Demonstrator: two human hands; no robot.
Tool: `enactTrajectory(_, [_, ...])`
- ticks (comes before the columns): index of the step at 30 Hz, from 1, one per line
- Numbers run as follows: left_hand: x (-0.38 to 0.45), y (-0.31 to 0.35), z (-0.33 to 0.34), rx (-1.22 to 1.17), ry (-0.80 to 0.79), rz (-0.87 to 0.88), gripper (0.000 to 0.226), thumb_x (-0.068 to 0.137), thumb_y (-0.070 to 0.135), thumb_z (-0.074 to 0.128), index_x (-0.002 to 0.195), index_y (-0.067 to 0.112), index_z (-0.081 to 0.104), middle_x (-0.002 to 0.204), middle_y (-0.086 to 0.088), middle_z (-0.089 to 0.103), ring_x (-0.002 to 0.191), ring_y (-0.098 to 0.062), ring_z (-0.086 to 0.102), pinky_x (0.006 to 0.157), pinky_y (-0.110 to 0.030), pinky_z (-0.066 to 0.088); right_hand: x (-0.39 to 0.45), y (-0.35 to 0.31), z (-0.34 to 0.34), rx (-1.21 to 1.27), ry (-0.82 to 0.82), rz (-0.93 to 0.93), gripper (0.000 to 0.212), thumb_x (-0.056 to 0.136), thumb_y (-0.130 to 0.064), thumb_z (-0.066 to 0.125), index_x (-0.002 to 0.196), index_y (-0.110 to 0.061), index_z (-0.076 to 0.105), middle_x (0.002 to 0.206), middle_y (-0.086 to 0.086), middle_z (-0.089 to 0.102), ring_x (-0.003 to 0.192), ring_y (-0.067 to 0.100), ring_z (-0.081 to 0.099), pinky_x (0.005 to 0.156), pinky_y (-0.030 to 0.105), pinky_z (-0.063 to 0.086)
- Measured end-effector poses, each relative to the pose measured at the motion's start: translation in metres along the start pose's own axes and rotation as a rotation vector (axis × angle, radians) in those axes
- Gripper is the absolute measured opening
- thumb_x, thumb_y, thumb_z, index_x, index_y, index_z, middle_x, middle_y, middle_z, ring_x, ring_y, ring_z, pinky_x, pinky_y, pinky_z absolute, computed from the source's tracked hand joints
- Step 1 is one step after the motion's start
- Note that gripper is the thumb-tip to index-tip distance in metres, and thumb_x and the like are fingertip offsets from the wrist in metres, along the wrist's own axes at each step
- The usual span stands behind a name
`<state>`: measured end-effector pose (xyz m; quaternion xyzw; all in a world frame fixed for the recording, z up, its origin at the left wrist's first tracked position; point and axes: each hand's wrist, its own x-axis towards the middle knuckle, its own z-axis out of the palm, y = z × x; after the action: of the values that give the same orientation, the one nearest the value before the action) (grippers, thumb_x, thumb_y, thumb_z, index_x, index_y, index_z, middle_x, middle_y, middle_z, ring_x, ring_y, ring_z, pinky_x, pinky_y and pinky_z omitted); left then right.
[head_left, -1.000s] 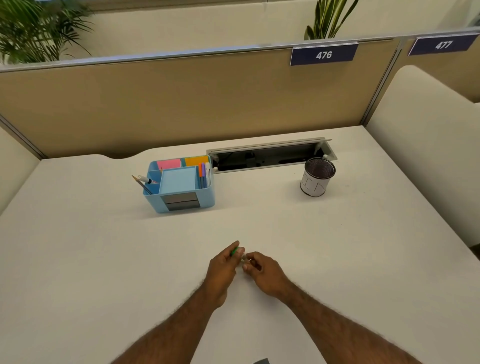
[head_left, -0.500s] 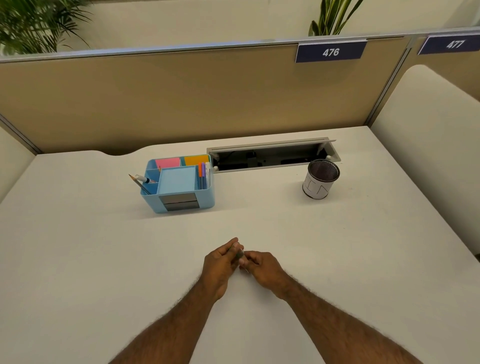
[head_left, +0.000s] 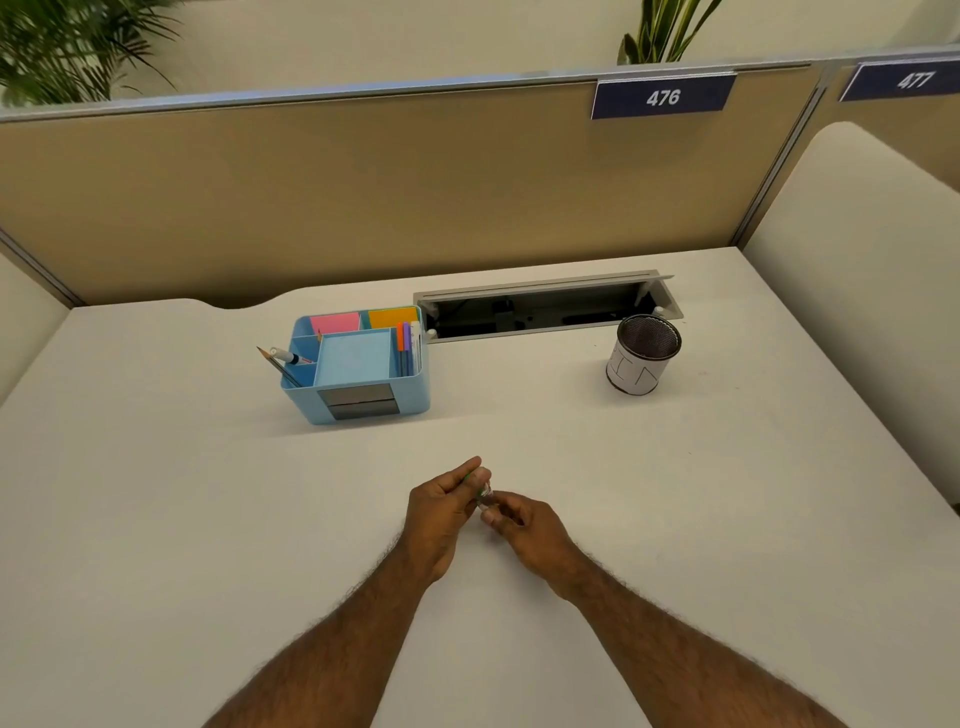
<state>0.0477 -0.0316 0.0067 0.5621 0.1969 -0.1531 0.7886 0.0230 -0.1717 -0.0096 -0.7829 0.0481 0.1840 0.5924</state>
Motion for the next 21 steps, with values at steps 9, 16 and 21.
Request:
enactTrajectory(9, [0.001,0.007,0.003,-0.239,0.005,-0.118,0.033,0.083,0.018,0.068,0.113,0.004,0.067,0.107,-0.018,0.072,0.102,-0.025,0.068,0.088,-0.033,0.055,0.003,-0.003,-0.007,0.067,0.008,0.009,0.031,0.090,-0.022,0.062,0.120,-0.026,0.063,0.113,-0.009,0.069,0.106,0.007,0.061,0.095,0.025,0.047])
enactTrajectory(16, [0.009,0.007,0.002,-0.290,0.109,-0.240,0.025,0.086,0.027,0.065,0.103,0.010,0.065,0.103,-0.014,0.073,0.102,-0.025,0.067,0.096,-0.037,0.047,0.004,0.005,-0.013,0.117,0.065,0.016,0.029,0.092,-0.016,0.059,0.119,-0.025,0.062,0.109,-0.008,0.067,0.095,0.009,0.060,0.091,0.033,0.051])
enactTrajectory(21, [0.016,0.006,-0.003,-0.222,0.167,-0.238,0.025,0.086,0.025,0.066,0.106,0.009,0.065,0.105,-0.014,0.071,0.098,-0.023,0.067,0.091,-0.033,0.046,0.014,-0.006,-0.039,0.319,0.226,-0.045,0.034,0.093,-0.012,0.058,0.126,-0.022,0.060,0.089,-0.010,0.062,0.080,0.011,0.054,0.072,0.025,0.048])
